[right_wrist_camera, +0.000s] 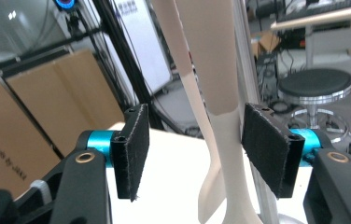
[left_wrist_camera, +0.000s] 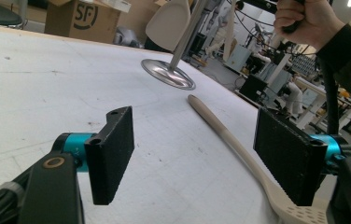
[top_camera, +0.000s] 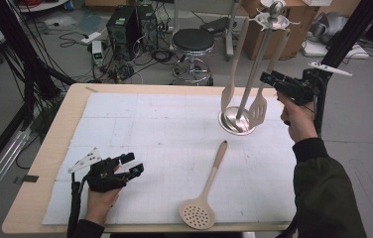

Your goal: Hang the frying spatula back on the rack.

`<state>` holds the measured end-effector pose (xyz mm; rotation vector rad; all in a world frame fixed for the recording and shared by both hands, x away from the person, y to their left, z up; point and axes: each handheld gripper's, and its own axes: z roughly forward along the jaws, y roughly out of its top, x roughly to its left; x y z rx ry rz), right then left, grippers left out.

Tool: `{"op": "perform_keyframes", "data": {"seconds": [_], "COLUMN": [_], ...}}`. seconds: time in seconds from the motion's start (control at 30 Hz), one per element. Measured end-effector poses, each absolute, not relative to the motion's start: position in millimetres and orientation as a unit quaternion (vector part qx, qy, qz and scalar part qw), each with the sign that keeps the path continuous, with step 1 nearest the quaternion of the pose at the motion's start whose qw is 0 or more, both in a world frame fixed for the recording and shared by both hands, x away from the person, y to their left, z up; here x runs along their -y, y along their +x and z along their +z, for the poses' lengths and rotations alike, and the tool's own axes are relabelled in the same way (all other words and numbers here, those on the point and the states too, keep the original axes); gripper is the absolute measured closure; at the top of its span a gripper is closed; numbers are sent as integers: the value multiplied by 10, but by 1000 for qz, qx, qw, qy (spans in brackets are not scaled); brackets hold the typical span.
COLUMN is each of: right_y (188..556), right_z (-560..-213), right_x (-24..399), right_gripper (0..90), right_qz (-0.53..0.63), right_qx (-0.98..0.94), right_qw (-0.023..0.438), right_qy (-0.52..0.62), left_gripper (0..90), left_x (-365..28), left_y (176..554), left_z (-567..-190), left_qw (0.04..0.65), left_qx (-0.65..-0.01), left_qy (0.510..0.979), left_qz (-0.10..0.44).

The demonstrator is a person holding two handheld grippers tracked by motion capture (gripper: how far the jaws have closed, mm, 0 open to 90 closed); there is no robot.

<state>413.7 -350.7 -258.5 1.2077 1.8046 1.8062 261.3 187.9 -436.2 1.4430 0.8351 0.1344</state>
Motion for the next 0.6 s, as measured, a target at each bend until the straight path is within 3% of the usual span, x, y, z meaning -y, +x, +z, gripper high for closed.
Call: {"op": "perform_keyframes", "data": {"seconds": [0.6], "right_y": [3920], "right_z": [-2539], "right_x": [3551], "right_gripper": [364], "right_qz": [662], "right_qx": [-600], "right_qw": [167], "right_qy": [417], "left_gripper": [295], "left_x": [-1872], "left_y": [2589], "left_z": [-4340], "left_qw": [672], "left_qx": [-365], "left_qy": [641], "left_qz": [63]}}
